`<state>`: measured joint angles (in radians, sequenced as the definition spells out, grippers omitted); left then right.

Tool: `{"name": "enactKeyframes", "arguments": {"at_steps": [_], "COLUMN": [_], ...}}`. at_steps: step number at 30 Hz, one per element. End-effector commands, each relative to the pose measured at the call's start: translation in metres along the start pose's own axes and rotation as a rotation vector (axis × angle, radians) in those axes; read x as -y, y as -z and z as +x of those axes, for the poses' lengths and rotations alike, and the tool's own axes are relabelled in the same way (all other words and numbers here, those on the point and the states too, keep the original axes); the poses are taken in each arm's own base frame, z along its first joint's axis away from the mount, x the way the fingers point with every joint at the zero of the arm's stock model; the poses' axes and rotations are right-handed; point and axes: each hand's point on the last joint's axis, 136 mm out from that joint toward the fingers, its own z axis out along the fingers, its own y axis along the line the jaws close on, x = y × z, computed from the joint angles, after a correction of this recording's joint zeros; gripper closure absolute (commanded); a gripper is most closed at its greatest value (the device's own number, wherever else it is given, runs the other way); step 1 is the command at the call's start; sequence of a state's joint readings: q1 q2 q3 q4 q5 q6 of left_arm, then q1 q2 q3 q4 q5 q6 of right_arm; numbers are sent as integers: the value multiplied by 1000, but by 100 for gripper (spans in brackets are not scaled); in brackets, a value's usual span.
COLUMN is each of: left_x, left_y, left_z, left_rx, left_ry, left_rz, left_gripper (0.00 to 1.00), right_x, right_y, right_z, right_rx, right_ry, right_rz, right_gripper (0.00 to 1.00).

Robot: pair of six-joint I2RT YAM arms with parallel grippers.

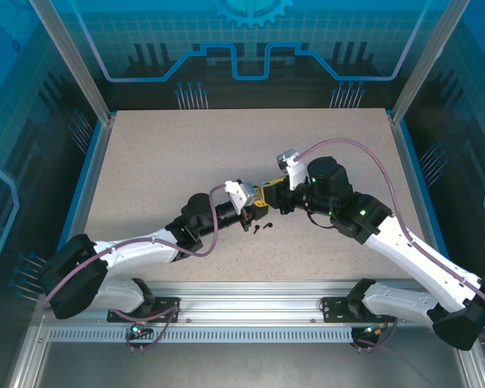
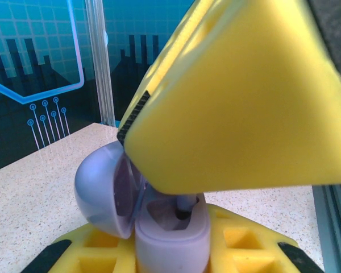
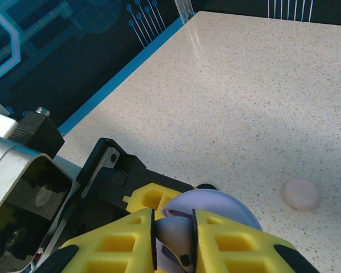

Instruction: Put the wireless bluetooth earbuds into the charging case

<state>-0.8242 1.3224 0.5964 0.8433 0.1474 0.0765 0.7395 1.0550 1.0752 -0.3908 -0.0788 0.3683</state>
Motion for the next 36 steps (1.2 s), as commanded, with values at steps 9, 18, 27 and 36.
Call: {"name": "enactKeyframes", "arguments": {"at_steps": [9,18,27,36], "left_x": [4,7,17,18], "left_y": [1,3,8,6], "left_z": [-27,-26,-30,-30], "left_rx": [71,69,72,67], "left_ry": [-1,5,9,11], "left_rz": [14,25,81,88], "left_gripper": [99,99,99,99], "right_x": [-10,-10,3,-22], "right_y": [6,36,40,11], "right_z": [-7,-34,-16,-6], "right_rx": [9,56,-66,-161], "right_ry": [30,73,-17,-66], "right_rz": [-24,16,-144,-367], "right_gripper": [65,47,3,9]}}
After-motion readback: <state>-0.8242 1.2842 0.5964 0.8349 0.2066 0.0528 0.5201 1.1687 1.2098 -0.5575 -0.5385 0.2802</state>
